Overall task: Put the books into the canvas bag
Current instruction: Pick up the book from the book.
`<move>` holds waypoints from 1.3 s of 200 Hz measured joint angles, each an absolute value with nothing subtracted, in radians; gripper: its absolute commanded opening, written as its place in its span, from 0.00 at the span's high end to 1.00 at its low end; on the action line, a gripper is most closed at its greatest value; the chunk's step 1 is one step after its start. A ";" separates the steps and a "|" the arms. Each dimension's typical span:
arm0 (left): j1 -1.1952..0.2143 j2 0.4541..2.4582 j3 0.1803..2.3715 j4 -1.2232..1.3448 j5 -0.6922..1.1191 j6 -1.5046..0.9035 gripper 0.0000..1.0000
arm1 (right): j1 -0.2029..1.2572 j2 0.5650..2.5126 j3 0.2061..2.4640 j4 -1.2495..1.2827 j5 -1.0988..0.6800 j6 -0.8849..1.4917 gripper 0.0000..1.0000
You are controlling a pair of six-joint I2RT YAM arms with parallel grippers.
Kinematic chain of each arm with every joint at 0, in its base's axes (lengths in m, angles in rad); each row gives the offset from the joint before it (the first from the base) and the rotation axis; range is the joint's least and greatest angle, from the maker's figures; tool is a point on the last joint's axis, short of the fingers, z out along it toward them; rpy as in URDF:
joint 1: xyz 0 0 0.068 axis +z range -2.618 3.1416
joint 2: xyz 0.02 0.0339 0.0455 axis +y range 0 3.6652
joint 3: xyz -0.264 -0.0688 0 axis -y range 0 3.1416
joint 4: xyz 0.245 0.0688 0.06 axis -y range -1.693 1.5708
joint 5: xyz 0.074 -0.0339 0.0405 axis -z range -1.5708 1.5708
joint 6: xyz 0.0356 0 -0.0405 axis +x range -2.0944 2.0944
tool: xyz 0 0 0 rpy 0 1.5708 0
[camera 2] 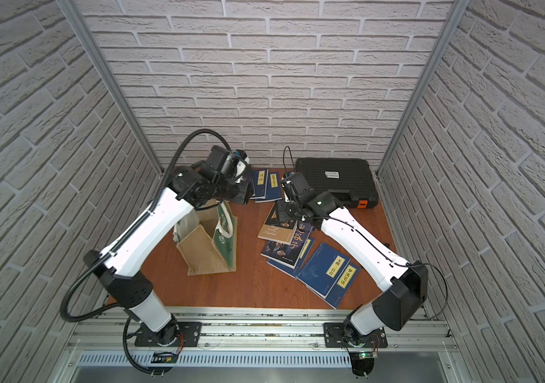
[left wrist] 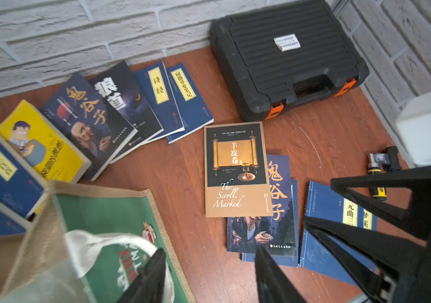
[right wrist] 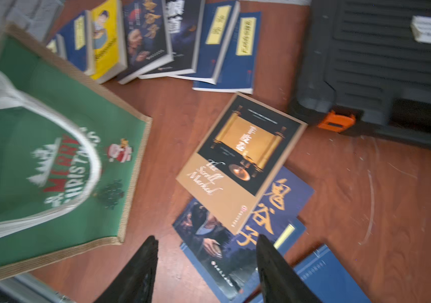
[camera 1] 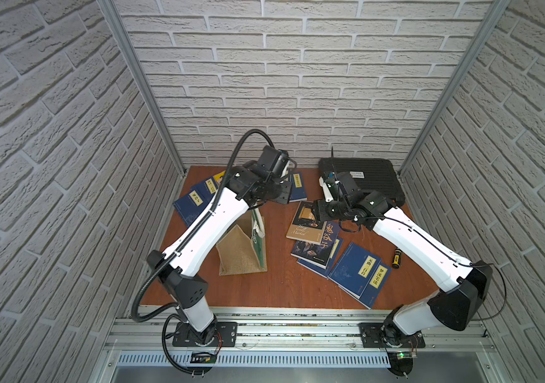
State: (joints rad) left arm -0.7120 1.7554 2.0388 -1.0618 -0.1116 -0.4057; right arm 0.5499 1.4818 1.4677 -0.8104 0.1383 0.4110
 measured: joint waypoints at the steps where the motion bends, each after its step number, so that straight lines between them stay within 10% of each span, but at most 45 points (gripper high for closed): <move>1: -0.713 1.760 2.041 -1.061 -0.112 -0.406 0.44 | 0.543 1.478 1.459 -0.810 0.139 0.411 0.39; 100: -0.692 2.222 2.186 -0.940 0.060 -0.503 0.43 | 0.352 1.531 1.265 -0.778 0.013 0.461 0.40; 260: -0.544 2.335 1.915 -0.616 0.262 -0.694 0.31 | 0.344 1.901 1.348 -0.664 -0.148 0.481 0.61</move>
State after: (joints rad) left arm -0.5442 2.3352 1.9152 -0.6163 0.2619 -0.6937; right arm 0.3435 1.9015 1.3476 -0.6643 -0.1482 0.4808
